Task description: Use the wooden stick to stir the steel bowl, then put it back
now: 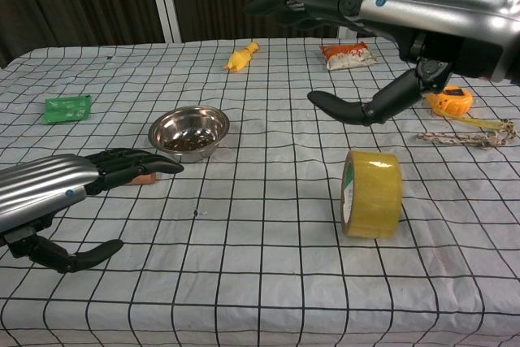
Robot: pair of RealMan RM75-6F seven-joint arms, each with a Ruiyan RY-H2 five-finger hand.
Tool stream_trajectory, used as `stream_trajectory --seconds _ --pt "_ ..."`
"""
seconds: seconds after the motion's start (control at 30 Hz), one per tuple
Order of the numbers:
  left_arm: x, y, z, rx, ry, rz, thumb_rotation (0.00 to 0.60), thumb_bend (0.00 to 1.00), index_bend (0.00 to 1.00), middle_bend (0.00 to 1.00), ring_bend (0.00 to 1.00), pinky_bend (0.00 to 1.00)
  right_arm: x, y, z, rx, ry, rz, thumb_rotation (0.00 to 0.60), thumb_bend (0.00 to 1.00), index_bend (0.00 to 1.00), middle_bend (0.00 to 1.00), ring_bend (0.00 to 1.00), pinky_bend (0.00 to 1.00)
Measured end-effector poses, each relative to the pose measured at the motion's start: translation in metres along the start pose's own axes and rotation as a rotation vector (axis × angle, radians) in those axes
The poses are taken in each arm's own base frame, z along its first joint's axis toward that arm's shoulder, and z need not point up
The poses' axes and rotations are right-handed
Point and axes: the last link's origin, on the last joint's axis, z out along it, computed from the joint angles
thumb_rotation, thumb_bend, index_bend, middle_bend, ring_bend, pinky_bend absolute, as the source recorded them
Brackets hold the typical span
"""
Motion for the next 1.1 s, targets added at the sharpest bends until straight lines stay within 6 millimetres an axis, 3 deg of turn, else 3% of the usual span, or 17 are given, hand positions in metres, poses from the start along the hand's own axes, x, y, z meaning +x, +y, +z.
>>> stream_trajectory --seconds 0.23,0.43,0.63,0.87,0.97,1.1 --pt "-0.001 -0.003 0.002 0.036 -0.002 0.013 0.6 0.44 0.0 0.05 0.0 0.0 0.007 0.003 -0.007 -0.009 0.024 -0.02 0.6 0.43 0.0 0.0 0.0 0.0" --pt "0.004 -0.015 0.003 0.135 0.034 0.096 0.6 0.44 0.06 0.12 0.0 0.0 0.014 0.015 -0.036 -0.055 0.04 -0.076 0.6 0.43 0.0 0.0 0.0 0.0" --pt "0.006 -0.03 0.002 0.311 0.029 0.23 0.6 0.44 0.11 0.19 0.04 0.04 0.013 0.034 -0.105 -0.175 0.051 -0.143 0.6 0.43 0.0 0.0 0.0 0.0" --pt "0.008 -0.032 0.006 0.518 -0.018 0.459 0.6 0.4 0.11 0.19 0.04 0.04 0.005 0.058 -0.213 -0.406 0.036 -0.311 0.6 0.43 0.0 0.0 0.0 0.0" --pt "0.006 -0.031 0.012 0.604 -0.043 0.519 0.6 0.37 0.11 0.2 0.05 0.07 0.007 0.063 -0.242 -0.47 0.046 -0.344 0.6 0.43 0.0 0.0 0.0 0.0" --pt "-0.003 -0.028 0.02 0.694 -0.093 0.539 0.6 0.35 0.13 0.2 0.06 0.09 0.01 0.063 -0.261 -0.491 0.047 -0.352 0.6 0.43 0.0 0.0 0.0 0.0"
